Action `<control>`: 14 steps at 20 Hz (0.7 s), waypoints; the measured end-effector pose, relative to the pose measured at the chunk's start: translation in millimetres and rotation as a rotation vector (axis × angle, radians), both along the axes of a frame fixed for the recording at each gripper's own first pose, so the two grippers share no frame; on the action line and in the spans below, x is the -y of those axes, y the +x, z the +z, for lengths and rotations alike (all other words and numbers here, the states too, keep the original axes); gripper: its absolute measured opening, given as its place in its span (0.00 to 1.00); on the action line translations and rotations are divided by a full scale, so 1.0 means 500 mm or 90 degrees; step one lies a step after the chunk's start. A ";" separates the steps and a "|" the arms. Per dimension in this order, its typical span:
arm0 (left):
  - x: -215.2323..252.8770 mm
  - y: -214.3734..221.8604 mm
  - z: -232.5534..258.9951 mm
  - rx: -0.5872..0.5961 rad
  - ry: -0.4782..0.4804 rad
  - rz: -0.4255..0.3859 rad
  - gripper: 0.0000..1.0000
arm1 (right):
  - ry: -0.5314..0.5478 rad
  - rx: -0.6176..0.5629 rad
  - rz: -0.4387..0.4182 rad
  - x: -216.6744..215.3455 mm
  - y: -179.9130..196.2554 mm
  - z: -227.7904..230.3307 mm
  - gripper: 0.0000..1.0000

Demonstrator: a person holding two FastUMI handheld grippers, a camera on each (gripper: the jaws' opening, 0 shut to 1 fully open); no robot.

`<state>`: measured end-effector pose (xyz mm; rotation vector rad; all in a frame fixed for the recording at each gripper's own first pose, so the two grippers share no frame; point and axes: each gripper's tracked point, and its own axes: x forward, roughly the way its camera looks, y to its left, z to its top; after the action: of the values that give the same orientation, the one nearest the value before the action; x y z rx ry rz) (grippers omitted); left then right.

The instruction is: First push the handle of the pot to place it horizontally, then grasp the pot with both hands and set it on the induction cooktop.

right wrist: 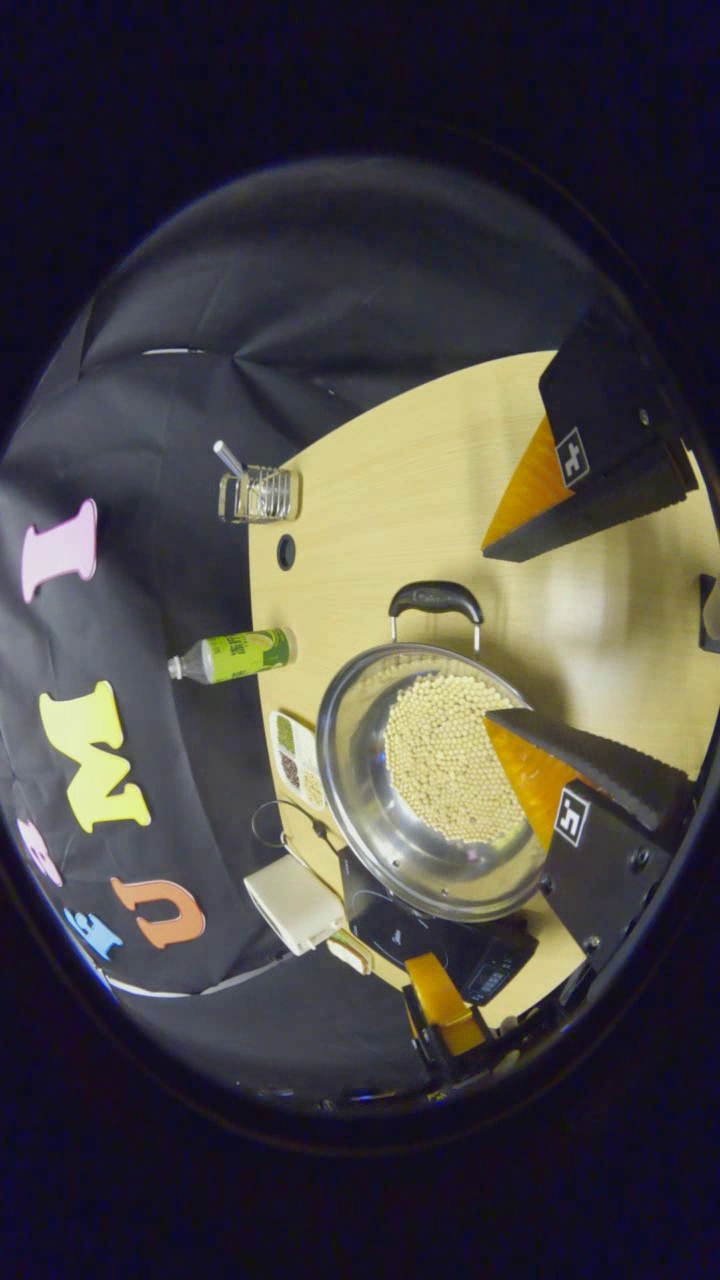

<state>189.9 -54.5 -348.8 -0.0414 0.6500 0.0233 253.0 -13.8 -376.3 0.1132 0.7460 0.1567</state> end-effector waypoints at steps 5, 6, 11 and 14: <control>0.001 0.069 -0.071 -0.042 0.009 0.011 0.96 | -0.010 -0.030 0.031 0.003 0.079 -0.035 0.93; 0.002 0.077 -0.083 -0.048 0.012 0.009 0.96 | -0.010 -0.036 0.037 0.002 0.089 -0.042 0.93; 0.020 0.103 -0.116 -0.084 0.003 -0.002 0.96 | -0.016 -0.073 0.062 -0.008 0.117 -0.072 0.92; 0.034 0.117 -0.117 -0.087 -0.003 -0.009 0.96 | -0.006 -0.091 0.065 -0.015 0.121 -0.081 0.84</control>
<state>248.2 -71.4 -407.4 -0.0400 0.7875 0.0111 313.4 -6.3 -416.6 0.0775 0.8955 0.2447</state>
